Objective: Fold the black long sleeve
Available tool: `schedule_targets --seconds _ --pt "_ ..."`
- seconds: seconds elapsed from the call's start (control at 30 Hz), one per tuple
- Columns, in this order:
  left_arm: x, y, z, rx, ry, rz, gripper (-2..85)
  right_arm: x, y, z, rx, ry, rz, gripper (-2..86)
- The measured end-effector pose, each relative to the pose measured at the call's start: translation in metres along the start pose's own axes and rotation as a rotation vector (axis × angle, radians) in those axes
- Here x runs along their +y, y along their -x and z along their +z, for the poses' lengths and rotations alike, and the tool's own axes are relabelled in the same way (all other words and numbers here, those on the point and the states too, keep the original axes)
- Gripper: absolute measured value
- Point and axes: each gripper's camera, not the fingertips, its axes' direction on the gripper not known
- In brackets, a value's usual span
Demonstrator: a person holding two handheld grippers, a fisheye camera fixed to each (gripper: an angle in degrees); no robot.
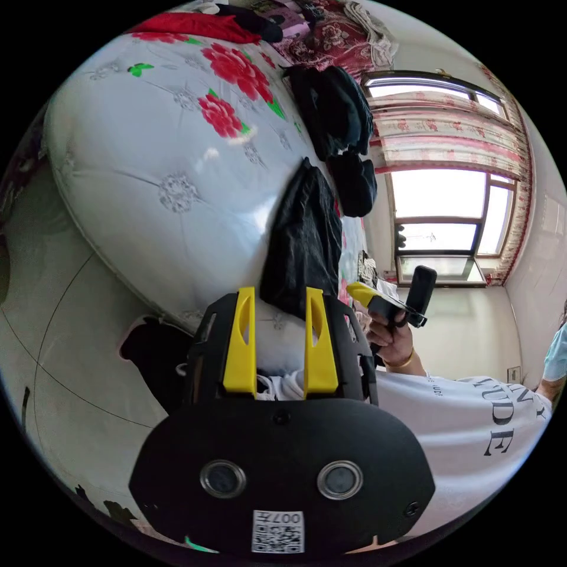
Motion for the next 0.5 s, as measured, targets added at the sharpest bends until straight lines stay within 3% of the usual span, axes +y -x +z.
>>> schedule_targets --seconds 0.17,0.3,0.5 --pt "-0.016 -0.023 0.009 0.002 0.052 0.053 13.0 0.077 -0.060 -0.069 0.059 -0.249 0.292 5.9" --pt "-0.035 -0.043 0.015 0.001 0.106 0.096 13.3 0.156 -0.116 -0.078 -0.098 -0.395 0.581 7.8" --pt "-0.066 -0.073 0.038 -0.010 0.164 0.131 7.9 0.155 -0.146 -0.034 -0.293 -0.378 0.621 8.6"
